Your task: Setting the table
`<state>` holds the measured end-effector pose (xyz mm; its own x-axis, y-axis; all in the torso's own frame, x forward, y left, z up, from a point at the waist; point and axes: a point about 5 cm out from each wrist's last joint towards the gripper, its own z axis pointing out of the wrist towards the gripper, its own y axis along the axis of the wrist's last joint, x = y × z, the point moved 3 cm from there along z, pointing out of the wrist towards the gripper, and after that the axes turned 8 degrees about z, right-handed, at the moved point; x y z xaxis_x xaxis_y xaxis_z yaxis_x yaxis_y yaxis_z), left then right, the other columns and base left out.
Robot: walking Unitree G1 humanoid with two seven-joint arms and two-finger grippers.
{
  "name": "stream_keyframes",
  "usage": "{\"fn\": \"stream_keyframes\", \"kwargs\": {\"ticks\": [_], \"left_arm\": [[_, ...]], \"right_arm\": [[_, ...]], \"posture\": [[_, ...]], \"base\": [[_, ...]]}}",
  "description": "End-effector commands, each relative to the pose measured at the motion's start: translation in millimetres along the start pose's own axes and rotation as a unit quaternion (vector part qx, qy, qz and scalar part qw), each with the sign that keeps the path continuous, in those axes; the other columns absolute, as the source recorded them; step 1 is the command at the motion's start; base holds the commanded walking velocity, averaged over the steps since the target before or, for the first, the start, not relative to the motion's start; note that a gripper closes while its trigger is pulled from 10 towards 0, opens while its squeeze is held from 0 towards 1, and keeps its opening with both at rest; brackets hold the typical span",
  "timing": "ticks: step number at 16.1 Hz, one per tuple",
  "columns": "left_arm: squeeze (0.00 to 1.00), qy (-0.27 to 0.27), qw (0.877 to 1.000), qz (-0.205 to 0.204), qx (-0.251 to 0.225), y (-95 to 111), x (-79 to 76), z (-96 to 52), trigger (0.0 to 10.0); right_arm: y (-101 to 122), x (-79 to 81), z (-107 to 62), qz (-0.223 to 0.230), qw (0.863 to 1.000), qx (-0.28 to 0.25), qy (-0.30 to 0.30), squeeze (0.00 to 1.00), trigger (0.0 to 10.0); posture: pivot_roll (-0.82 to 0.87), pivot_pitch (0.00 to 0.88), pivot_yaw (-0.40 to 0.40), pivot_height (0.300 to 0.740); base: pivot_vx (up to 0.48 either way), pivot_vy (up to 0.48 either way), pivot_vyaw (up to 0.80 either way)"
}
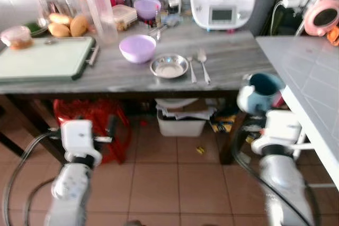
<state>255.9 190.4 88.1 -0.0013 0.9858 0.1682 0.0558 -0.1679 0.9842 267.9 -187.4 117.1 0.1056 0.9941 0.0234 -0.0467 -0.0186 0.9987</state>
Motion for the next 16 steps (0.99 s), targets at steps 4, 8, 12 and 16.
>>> {"fn": "stream_keyframes", "kwargs": {"ticks": [4, 8, 12, 16], "left_arm": [[0.00, -0.014, 1.000, -0.007, -0.013, 7, -9.8, 5.1, 10.0], [0.00, -0.022, 0.999, -0.020, -0.012, 7, -15.0, 4.1, 10.0], [0.00, -0.025, 0.999, -0.031, -0.016, 9, -18.5, 4.1, 10.0], [0.00, -0.031, 0.999, -0.032, -0.022, 11, -20.5, 4.7, 10.0]], "right_arm": [[15, -0.5, 7.9, -0.014, 1.000, -0.024, 0.003, 0.00, 10.0], [15, -1.5, 8.3, -0.010, 1.000, -0.023, 0.000, 0.00, 10.0], [17, 1.1, 10.5, -0.001, 1.000, -0.026, 0.000, 0.00, 10.0], [21, 1.1, 16.0, -0.010, 0.999, -0.035, 0.004, 0.00, 10.0]], "posture": [[-0.04, 0.000, 0.025, 0.740], [-0.04, 0.000, 0.021, 0.740], [-0.04, 0.000, 0.019, 0.740], [-0.03, 0.000, 0.012, 0.740]], "base": [[0.378, 0.000, 0.60], [0.389, 0.000, 0.32], [0.361, 0.000, 0.00], [0.000, 0.000, 0.00]]}}
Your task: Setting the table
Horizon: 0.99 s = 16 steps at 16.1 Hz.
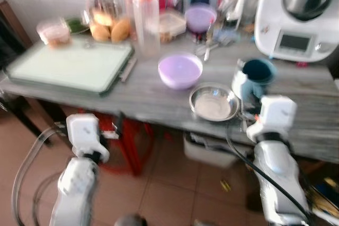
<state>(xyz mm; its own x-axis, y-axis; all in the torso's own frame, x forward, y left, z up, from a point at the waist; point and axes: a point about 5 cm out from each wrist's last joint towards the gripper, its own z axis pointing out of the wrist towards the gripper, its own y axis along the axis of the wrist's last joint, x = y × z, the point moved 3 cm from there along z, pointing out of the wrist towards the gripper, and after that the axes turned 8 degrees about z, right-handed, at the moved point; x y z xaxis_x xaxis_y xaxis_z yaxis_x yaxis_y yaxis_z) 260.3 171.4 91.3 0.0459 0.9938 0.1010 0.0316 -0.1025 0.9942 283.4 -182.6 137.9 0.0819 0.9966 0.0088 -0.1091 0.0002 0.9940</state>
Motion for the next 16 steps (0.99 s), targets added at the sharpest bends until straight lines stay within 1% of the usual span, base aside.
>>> {"fn": "stream_keyframes", "kwargs": {"ticks": [1, 3, 5, 7, 12, 14, 16], "left_arm": [[0.00, -0.008, 1.000, 0.001, -0.009, 4.0, -2.7, 0.5, 10.0], [0.00, -0.016, 1.000, -0.008, -0.012, 4.4, -4.6, 0.0, 10.0], [0.00, -0.020, 1.000, -0.009, -0.013, 4.8, -5.3, 0.1, 10.0], [0.00, -0.023, 1.000, -0.010, -0.015, 5.6, -6.6, 0.6, 10.0], [0.00, -0.029, 0.999, -0.012, -0.015, 5.3, -9.3, 0.8, 10.0], [0.00, -0.030, 0.999, -0.012, -0.015, 5.3, -9.5, 0.8, 10.0], [0.00, -0.030, 0.999, -0.010, -0.012, 4.7, -9.7, 0.7, 10.0]], "right_arm": [[1.7, -5.0, 1.2, -0.008, 1.000, -0.005, -0.005, 0.00, 10.0], [2.8, -5.2, 2.8, -0.011, 1.000, -0.007, -0.005, 0.00, 10.0], [1.7, -9.6, 4.9, -0.008, 1.000, -0.003, -0.018, 0.00, 10.0], [1.7, -10.7, 4.8, -0.009, 1.000, -0.004, -0.018, 0.00, 10.0], [1.5, -10.8, 5.4, -0.008, 1.000, -0.002, -0.017, 0.00, 10.0], [1.6, -10.6, 5.6, -0.009, 1.000, -0.003, -0.017, 0.00, 10.0], [1.8, -9.5, 5.9, -0.013, 1.000, -0.004, -0.014, 0.00, 10.0]], "posture": [[-0.03, 0.000, 0.012, 0.740], [-0.03, 0.000, 0.011, 0.740], [-0.03, 0.000, 0.011, 0.740], [-0.04, 0.000, 0.015, 0.740], [-0.04, 0.000, 0.013, 0.740], [-0.04, 0.000, 0.013, 0.740], [-0.04, 0.000, 0.012, 0.740]], "base": [[0.000, 0.000, 0.00], [0.000, 0.000, 0.00], [0.000, 0.000, 0.00], [0.240, 0.000, -0.48], [0.249, 0.000, 0.00], [0.268, 0.000, -0.52], [0.274, 0.000, 0.00]]}}
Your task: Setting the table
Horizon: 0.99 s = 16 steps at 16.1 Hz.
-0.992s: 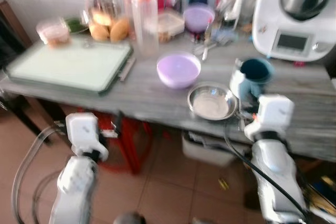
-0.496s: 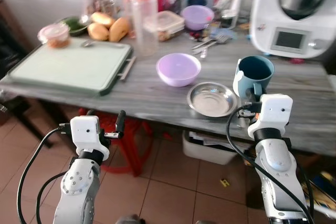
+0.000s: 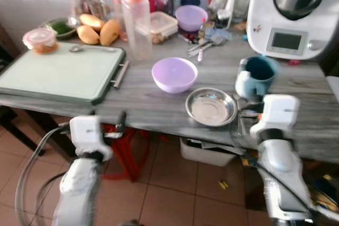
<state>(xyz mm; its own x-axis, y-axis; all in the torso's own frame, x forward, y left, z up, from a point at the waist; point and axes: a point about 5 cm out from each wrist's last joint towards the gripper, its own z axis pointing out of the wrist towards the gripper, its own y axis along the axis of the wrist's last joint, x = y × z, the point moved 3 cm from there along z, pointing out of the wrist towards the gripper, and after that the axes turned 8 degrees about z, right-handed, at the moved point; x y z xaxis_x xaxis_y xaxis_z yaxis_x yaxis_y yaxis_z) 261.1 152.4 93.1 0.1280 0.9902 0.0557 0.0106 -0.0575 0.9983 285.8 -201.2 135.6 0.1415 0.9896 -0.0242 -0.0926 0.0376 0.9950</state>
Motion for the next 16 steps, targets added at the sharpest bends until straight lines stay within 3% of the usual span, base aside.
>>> {"fn": "stream_keyframes", "kwargs": {"ticks": [1, 10, 16], "left_arm": [[0.00, 0.012, 1.000, 0.011, 0.002, 0, 8.8, -1.6, 10.0], [0.00, 0.018, 1.000, 0.003, 0.009, -4, 10.1, -2.6, 10.0], [0.00, -0.001, 1.000, 0.011, 0.017, -4, 10.7, -9.2, 10.0]], "right_arm": [[5, 9.0, 1.8, 0.005, 1.000, -0.011, 0.015, 0.00, 10.0], [7, 13.6, 6.5, 0.002, 1.000, -0.017, 0.024, 0.00, 10.0], [13, 11.6, 51.9, 0.005, 0.999, -0.020, 0.042, 0.00, 10.0]], "posture": [[-0.04, 0.000, 0.012, 0.740], [-0.03, 0.000, 0.010, 0.740], [0.01, 0.000, 0.028, 0.740]], "base": [[0.000, 0.000, 0.00], [0.000, 0.000, 0.00], [0.000, 0.000, 0.00]]}}
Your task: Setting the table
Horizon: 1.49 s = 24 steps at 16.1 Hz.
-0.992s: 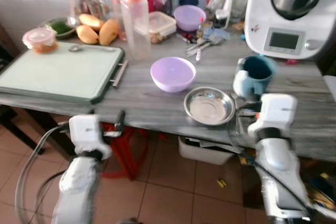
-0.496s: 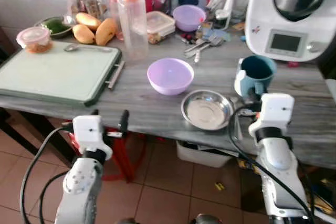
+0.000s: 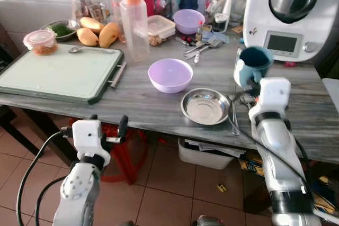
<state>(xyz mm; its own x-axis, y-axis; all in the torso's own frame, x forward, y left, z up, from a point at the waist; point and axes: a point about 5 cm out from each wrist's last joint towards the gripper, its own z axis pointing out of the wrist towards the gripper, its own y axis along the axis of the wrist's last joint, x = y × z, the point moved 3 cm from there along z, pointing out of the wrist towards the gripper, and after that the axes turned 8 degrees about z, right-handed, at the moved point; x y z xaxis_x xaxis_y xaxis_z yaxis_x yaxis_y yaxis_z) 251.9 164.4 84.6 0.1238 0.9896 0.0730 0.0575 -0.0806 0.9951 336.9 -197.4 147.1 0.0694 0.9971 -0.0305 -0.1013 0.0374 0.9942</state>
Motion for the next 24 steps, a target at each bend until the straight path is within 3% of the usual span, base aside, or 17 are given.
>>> {"fn": "stream_keyframes", "kwargs": {"ticks": [1, 6, 16, 24], "left_arm": [[0.00, -0.011, 1.000, 0.009, -0.008, 6, -0.5, -1.7, 10.0], [0.00, -0.013, 1.000, 0.019, 0.001, 7, 3.9, -10.9, 10.0], [0.00, -0.015, 0.999, 0.025, 0.015, 10, 8.8, -20.5, 10.0], [0.00, -0.022, 0.999, 0.028, 0.016, 13, 8.0, -18.1, 10.0]], "right_arm": [[9, 4.1, 8.6, 0.006, 1.000, -0.018, 0.016, 0.00, 10.0], [9, 22.7, 22.4, 0.009, 0.998, -0.018, 0.064, 0.00, 10.0], [-13, 13.2, 34.9, -0.004, 0.998, -0.002, 0.067, 0.00, 10.0], [-29, 11.9, 36.4, 0.004, 0.997, 0.021, 0.067, 0.00, 10.0]], "posture": [[0.02, 0.000, 0.027, 0.740], [0.05, 0.020, 0.022, 0.740], [0.09, 0.049, 0.026, 0.740], [0.10, 0.054, 0.039, 0.740]], "base": [[0.000, 0.000, 0.00], [0.000, 0.000, 0.00], [0.000, 0.000, 0.00], [0.000, 0.000, 0.00]]}}
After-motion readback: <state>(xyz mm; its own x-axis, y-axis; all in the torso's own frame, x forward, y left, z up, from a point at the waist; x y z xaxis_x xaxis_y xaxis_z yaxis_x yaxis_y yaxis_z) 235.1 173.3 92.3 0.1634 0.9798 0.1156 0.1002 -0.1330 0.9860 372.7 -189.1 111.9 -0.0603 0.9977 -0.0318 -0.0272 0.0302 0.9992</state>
